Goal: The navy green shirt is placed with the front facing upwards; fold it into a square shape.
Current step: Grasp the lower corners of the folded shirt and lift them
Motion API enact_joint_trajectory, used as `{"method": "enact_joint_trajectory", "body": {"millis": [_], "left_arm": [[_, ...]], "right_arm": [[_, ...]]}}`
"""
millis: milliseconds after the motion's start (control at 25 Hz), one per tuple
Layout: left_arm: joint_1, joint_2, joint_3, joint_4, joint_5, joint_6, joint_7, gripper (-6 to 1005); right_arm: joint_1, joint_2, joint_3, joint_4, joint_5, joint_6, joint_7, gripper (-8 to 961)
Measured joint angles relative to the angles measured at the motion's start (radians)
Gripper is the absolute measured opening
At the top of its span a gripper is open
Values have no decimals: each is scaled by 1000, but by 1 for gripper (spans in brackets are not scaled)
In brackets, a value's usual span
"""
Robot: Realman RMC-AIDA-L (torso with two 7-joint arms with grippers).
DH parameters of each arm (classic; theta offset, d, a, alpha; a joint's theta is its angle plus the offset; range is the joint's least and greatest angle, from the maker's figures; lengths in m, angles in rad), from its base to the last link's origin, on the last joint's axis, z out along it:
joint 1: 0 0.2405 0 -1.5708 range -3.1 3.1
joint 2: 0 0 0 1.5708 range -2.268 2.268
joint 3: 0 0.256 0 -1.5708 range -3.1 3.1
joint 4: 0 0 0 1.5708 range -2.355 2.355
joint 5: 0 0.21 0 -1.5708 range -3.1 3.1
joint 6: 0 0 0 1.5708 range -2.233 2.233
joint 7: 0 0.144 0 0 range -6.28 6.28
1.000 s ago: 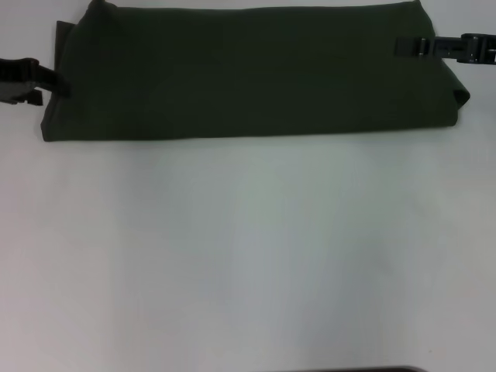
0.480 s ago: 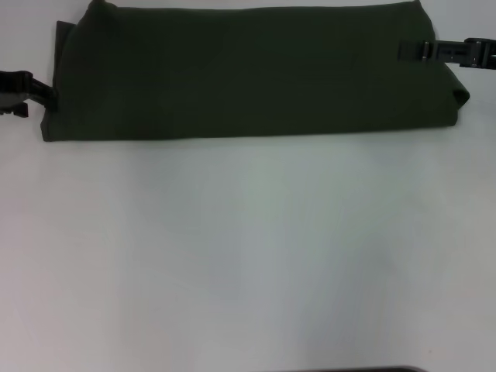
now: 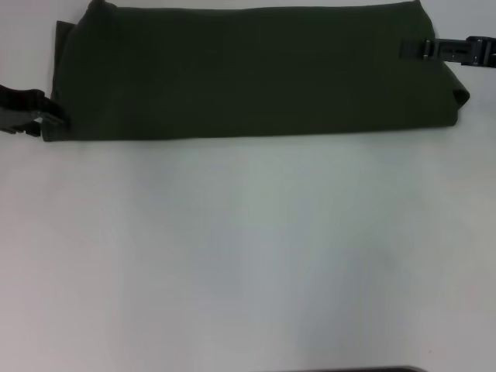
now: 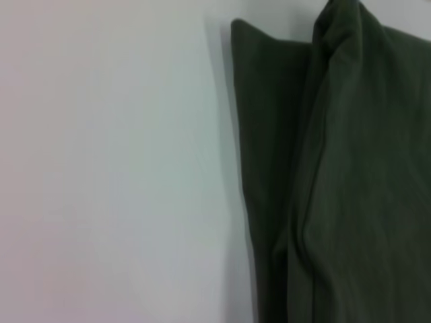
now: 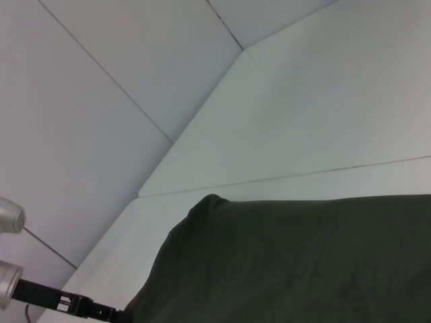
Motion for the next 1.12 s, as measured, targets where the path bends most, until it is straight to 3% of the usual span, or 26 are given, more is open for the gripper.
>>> {"method": "enact_joint_trajectory", "body": {"millis": [520,1120], "left_arm": [[-19,-21,-1,-15,-2,2,8,530],[-25,-43,20,13,8,-24,14,415]], "right_arm": [[-5,0,-3,0,-1,-3,-3,927],[-10,2,4,0,-2,-16,-1,921]]}}
